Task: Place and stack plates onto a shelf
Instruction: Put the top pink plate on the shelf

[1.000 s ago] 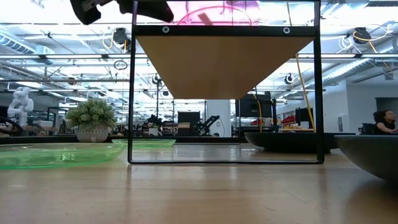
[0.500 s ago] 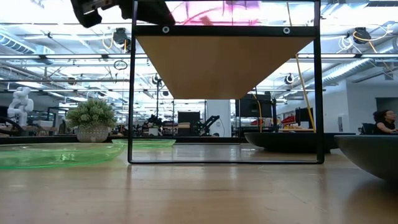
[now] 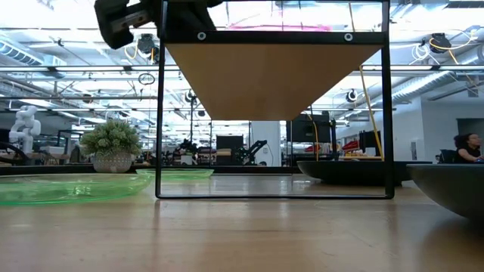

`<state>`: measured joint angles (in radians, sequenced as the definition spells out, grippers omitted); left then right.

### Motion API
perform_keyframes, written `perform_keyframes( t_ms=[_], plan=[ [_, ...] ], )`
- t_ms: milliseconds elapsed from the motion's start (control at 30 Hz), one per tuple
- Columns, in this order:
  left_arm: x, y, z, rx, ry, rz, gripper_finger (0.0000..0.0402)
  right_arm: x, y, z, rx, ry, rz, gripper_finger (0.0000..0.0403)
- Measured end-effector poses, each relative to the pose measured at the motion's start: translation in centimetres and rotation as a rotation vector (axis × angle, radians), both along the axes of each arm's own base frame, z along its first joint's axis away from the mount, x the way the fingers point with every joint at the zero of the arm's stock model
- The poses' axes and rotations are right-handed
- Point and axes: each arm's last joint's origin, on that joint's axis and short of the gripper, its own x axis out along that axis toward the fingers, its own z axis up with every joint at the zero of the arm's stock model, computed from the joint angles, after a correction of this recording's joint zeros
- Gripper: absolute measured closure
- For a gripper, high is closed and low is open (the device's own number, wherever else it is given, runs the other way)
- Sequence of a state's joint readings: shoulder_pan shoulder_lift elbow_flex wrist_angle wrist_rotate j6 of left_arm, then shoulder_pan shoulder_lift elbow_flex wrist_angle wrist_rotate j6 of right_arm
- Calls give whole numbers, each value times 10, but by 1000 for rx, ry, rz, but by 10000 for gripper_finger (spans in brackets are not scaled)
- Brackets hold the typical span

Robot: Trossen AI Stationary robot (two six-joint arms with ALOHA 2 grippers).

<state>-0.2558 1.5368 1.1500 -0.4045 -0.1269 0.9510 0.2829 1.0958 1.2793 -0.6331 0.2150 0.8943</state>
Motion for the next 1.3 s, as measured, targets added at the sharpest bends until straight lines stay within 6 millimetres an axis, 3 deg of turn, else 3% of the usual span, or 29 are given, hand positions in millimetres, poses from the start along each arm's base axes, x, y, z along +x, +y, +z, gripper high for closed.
perform_keyframes(
  t_ms=[133,433,867,1300],
  plan=[
    [1,-1,1,-26,-18,14,385,0,0,0,-6,0,5,354],
    [4,-1,4,-35,-53,24,307,0,0,-1,-16,8,10,354],
    [3,1,3,-39,-54,102,302,-3,-1,-6,-15,57,-3,354],
    [0,4,-1,5,7,87,302,10,2,-38,48,15,-50,354]
  ],
)
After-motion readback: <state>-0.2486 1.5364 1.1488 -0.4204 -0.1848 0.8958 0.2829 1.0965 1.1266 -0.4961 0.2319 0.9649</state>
